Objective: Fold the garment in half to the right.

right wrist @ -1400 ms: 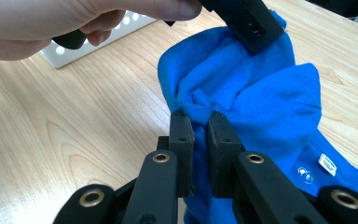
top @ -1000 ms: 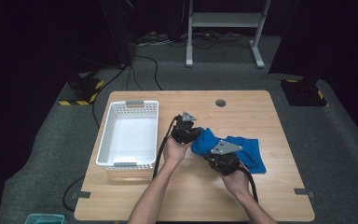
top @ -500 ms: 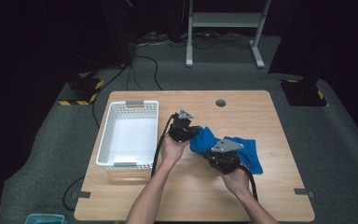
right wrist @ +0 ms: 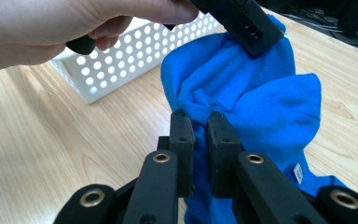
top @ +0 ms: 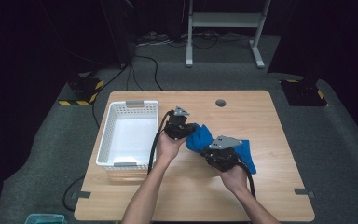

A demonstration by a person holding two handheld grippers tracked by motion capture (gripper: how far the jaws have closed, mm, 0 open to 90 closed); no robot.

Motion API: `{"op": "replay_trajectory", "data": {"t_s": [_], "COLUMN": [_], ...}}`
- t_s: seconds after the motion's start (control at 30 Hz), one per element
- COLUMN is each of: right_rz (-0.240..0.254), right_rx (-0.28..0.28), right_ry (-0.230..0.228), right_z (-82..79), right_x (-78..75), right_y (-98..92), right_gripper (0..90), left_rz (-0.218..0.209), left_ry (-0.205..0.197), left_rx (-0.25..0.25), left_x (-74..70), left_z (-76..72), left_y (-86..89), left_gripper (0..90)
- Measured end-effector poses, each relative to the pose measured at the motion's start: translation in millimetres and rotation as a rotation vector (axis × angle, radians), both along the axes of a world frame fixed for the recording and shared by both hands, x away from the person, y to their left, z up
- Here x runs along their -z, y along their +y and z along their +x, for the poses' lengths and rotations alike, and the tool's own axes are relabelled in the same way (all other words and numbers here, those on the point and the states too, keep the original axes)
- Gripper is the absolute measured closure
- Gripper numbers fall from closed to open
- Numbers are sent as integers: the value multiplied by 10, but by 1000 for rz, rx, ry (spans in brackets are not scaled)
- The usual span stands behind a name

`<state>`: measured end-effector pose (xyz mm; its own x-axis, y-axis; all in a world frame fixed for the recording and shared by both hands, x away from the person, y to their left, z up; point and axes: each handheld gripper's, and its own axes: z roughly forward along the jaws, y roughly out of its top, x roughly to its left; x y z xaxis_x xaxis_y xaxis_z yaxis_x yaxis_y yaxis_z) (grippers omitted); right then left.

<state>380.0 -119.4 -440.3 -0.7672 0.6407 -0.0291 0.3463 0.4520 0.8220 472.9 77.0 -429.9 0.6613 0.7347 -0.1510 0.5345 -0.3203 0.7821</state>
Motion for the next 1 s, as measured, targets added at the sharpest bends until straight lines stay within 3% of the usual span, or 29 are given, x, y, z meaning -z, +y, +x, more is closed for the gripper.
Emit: {"op": "replay_trajectory", "data": {"t_s": [0.17, 0.33, 0.53, 1.0], "right_rz": [19, 23, 49, 65], "right_rx": [-24, -62, -88, -41], "right_ry": [0, -19, -36, -28], "right_z": [22, 28, 18, -21], "right_x": [-66, -132, -159, -39], "right_y": [88, 234, 351, 129], "right_gripper": [830, 831, 831, 831], "left_rz": [-15, 7, 5, 3], "left_ry": [-7, -19, -33, -30], "left_rx": [-16, -37, -62, -16], "left_x": [-76, -167, -237, -110], "left_z": [-24, -75, -149, -106], "left_y": [153, 302, 448, 197], "left_gripper": [834, 834, 835, 833]}}
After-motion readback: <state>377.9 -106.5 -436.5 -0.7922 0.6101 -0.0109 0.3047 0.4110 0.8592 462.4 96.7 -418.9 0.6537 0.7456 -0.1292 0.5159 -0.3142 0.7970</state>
